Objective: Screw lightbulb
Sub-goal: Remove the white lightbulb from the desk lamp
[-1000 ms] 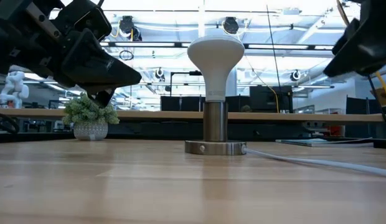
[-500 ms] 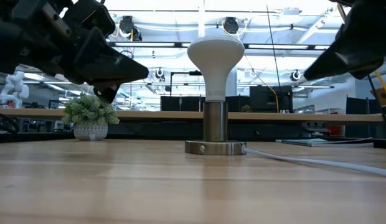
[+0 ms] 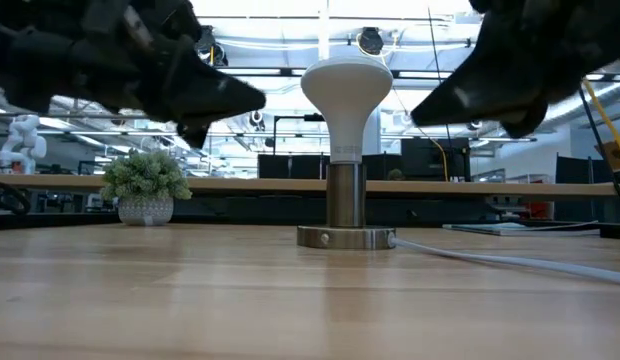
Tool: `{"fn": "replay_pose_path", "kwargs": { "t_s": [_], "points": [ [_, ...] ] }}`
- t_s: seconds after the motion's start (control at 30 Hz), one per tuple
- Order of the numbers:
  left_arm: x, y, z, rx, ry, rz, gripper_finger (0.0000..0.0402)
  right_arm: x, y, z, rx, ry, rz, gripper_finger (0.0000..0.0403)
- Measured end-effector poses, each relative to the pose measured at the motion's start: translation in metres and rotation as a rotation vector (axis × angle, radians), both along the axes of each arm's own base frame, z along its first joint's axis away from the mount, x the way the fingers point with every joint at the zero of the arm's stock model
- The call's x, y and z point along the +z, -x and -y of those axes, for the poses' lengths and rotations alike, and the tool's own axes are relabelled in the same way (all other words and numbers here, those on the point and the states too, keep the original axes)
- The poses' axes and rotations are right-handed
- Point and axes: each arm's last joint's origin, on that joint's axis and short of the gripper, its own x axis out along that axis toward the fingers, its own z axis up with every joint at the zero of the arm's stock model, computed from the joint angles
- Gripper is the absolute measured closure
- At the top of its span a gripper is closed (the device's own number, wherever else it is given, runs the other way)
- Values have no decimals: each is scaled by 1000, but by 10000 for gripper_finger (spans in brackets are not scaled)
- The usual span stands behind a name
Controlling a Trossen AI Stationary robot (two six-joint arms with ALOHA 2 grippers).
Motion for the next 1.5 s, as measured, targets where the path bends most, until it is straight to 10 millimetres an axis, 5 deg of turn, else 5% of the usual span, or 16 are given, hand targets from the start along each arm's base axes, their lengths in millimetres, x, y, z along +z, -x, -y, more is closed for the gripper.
{"fn": "replay_pose_path", "kwargs": {
  "t_s": [0.23, 0.5, 0.7, 0.83, 1.13, 1.5],
  "points": [
    [-7, -19, -21, 16, -144, -182, 401, -25, -20, -1, 84, -63, 3, 403],
    [-7, -31, -60, 33, -121, -248, 401, -22, -52, 26, 295, -76, 67, 403],
    [-11, -30, -96, 10, -101, -296, 401, -22, -44, 52, 371, -170, 28, 403],
    [-10, -29, -112, -72, -90, -274, 401, -13, -26, 49, 364, -245, 56, 403],
    [-5, -31, -107, -75, -104, -217, 401, 0, -8, 44, 128, -53, 104, 403],
    [15, -51, -103, -47, -185, -164, 401, 4, -13, 46, 73, -139, 151, 403]
  ]
}}
